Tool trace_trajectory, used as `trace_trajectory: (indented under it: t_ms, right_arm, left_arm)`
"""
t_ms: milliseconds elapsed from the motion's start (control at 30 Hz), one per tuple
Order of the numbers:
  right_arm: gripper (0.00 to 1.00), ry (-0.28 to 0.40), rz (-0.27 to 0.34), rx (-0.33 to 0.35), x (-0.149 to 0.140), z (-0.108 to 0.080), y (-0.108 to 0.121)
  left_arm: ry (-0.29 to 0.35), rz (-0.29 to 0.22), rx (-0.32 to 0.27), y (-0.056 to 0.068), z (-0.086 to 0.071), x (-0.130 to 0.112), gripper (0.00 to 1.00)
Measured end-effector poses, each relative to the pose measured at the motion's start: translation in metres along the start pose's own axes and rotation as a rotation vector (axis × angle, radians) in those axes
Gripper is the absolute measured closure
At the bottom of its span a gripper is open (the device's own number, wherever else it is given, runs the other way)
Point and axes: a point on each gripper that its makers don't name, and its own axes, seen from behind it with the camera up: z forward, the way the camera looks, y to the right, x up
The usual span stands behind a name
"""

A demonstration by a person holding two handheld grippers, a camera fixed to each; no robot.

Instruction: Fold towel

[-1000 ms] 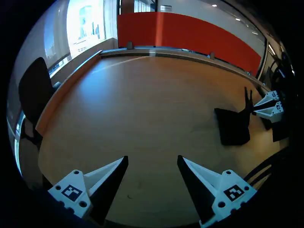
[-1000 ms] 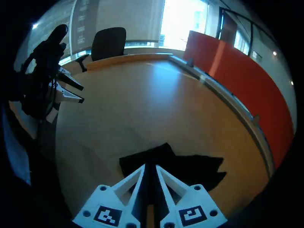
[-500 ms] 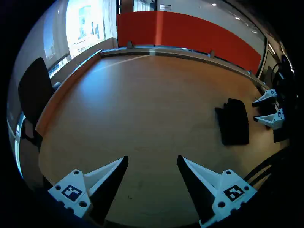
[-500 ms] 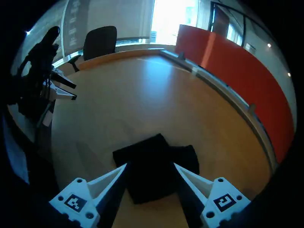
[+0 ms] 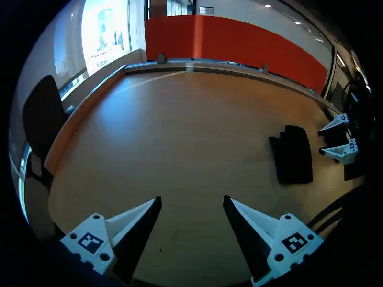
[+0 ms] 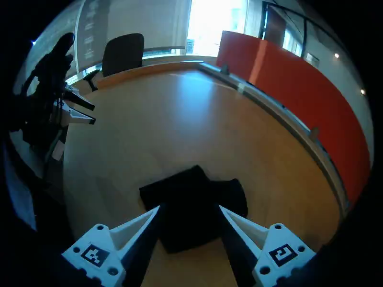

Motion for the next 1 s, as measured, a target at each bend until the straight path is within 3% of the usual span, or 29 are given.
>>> trace_trajectory:
  t_ms: [767, 1000]
  right_arm:
    - [0.25, -0.148, 0.114, -0.012, -0.102, 0.019, -0.029]
    - [0.30, -0.167, 0.139, -0.013, -0.118, 0.022, -0.034]
  left_arm:
    - [0.000, 0.002, -0.003, 0.000, -0.004, -0.005, 0.04]
    - [-0.002, 0.000, -0.004, 0.000, -0.004, -0.008, 0.05]
